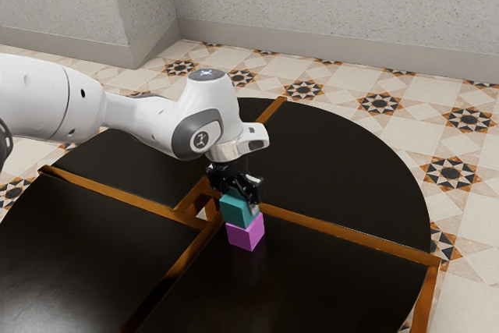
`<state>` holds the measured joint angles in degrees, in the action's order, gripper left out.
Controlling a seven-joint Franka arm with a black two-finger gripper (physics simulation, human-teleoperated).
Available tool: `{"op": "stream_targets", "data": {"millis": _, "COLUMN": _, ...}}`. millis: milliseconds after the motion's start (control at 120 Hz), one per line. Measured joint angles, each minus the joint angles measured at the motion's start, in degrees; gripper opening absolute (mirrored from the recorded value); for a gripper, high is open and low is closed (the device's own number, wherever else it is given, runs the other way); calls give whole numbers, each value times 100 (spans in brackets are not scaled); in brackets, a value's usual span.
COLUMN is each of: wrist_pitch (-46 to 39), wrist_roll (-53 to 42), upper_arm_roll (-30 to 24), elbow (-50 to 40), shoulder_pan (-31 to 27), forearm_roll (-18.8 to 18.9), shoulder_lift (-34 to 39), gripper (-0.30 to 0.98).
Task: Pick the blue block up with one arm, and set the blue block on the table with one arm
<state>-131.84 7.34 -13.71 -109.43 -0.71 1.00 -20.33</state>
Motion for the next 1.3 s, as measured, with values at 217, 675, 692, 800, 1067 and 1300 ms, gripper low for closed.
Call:
{"op": "stream_targets", "data": {"millis": 217, "wrist_pitch": 66, "wrist_roll": 25, "upper_arm_roll": 33, "elbow": 9, "shoulder_pan": 4, "forearm_roll": 25, "shoulder_lift": 169, "gripper": 38}}
{"op": "stream_targets", "data": {"millis": 675, "wrist_pitch": 1623, "wrist_roll": -263, "upper_arm_roll": 265, "elbow": 4998, "shoulder_pan": 1, "forearm_roll": 528, "shoulder_lift": -3235, "gripper": 36}}
{"op": "stream_targets", "data": {"millis": 692, "wrist_pitch": 1667, "wrist_roll": -276, "upper_arm_roll": 265, "elbow": 5056, "shoulder_pan": 3, "forearm_roll": 529, "shoulder_lift": -3290, "gripper": 36}}
{"op": "stream_targets", "data": {"millis": 800, "wrist_pitch": 1861, "wrist_roll": -353, "upper_arm_roll": 267, "elbow": 5234, "shoulder_pan": 12, "forearm_roll": 533, "shoulder_lift": -3461, "gripper": 36}}
{"op": "stream_targets", "data": {"millis": 1067, "wrist_pitch": 2034, "wrist_roll": -496, "upper_arm_roll": 271, "elbow": 5349, "shoulder_pan": 18, "forearm_roll": 526, "shoulder_lift": -3580, "gripper": 39}}
{"op": "stream_targets", "data": {"millis": 1300, "wrist_pitch": 2096, "wrist_roll": -594, "upper_arm_roll": 289, "elbow": 5303, "shoulder_pan": 25, "forearm_roll": 482, "shoulder_lift": -3422, "gripper": 59}}
